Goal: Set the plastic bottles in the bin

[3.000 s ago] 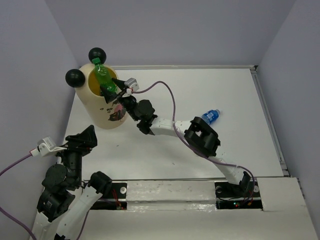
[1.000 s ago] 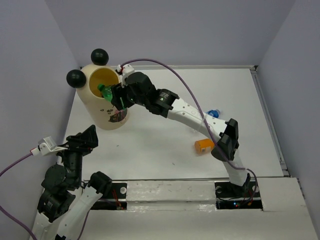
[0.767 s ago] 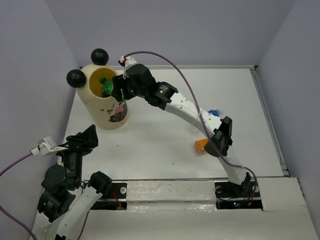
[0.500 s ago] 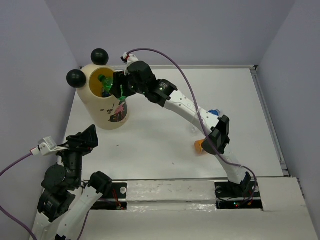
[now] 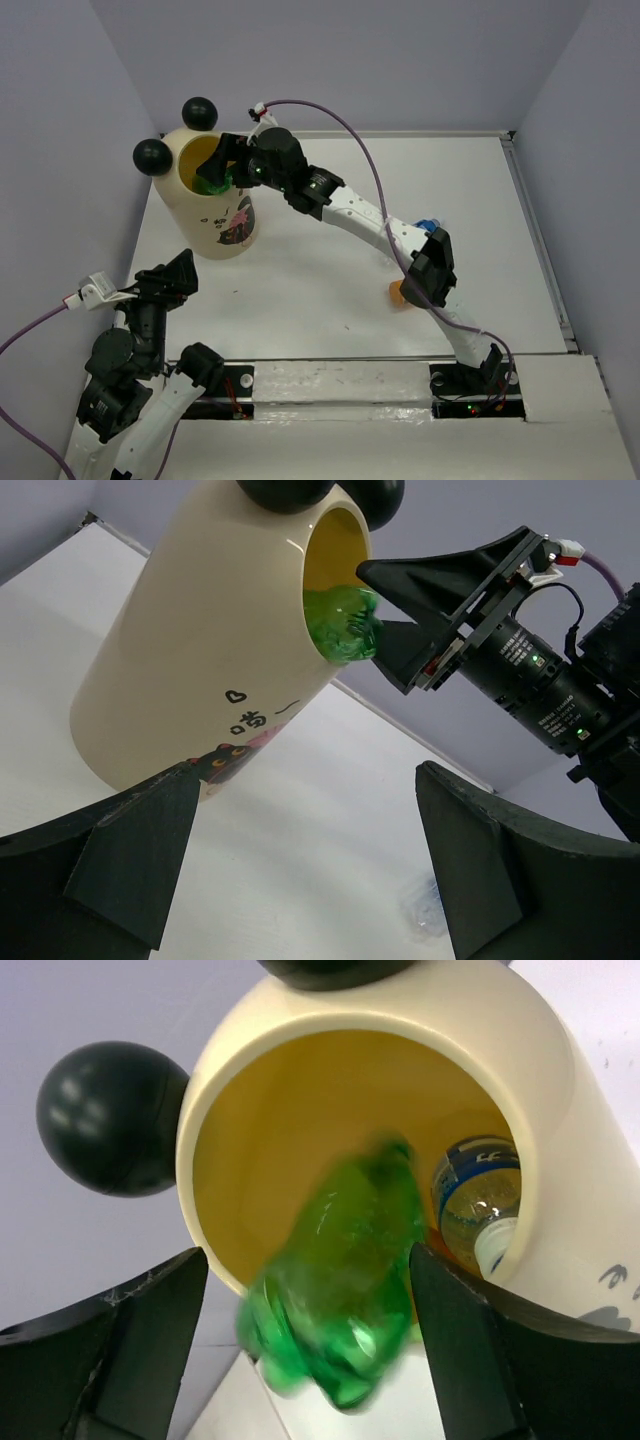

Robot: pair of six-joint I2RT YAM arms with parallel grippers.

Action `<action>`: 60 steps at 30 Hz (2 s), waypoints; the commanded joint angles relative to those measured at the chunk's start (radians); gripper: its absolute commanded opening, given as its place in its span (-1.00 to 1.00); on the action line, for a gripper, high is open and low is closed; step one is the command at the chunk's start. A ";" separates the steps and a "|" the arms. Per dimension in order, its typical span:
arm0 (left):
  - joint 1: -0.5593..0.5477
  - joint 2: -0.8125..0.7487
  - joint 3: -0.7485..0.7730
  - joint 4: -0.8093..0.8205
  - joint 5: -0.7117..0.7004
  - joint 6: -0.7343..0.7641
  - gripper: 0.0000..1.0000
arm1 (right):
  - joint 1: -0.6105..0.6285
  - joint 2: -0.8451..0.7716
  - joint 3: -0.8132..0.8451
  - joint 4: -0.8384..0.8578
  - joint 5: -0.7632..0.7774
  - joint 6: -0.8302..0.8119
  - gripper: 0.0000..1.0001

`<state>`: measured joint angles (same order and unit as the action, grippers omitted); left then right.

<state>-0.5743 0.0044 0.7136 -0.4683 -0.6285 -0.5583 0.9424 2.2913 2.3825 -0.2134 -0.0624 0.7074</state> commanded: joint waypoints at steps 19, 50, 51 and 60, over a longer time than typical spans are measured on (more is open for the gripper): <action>-0.012 -0.155 -0.016 0.071 0.036 0.046 0.98 | -0.311 -0.989 -1.319 0.217 0.452 0.073 -0.46; -0.058 -0.181 -0.019 0.072 0.038 0.051 0.98 | -0.761 -0.672 -1.442 0.153 0.142 0.070 0.70; -0.056 -0.179 -0.019 0.071 0.038 0.051 0.98 | -0.761 -0.656 -1.441 0.166 0.133 0.078 0.65; -0.056 -0.170 -0.019 0.072 0.036 0.051 0.98 | -0.761 -0.681 -1.471 0.396 0.076 0.178 -0.17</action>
<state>-0.6228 0.0044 0.6998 -0.4435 -0.5877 -0.5278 0.1844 1.6497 0.9073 -0.0216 0.0662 0.8280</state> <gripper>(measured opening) 0.989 0.724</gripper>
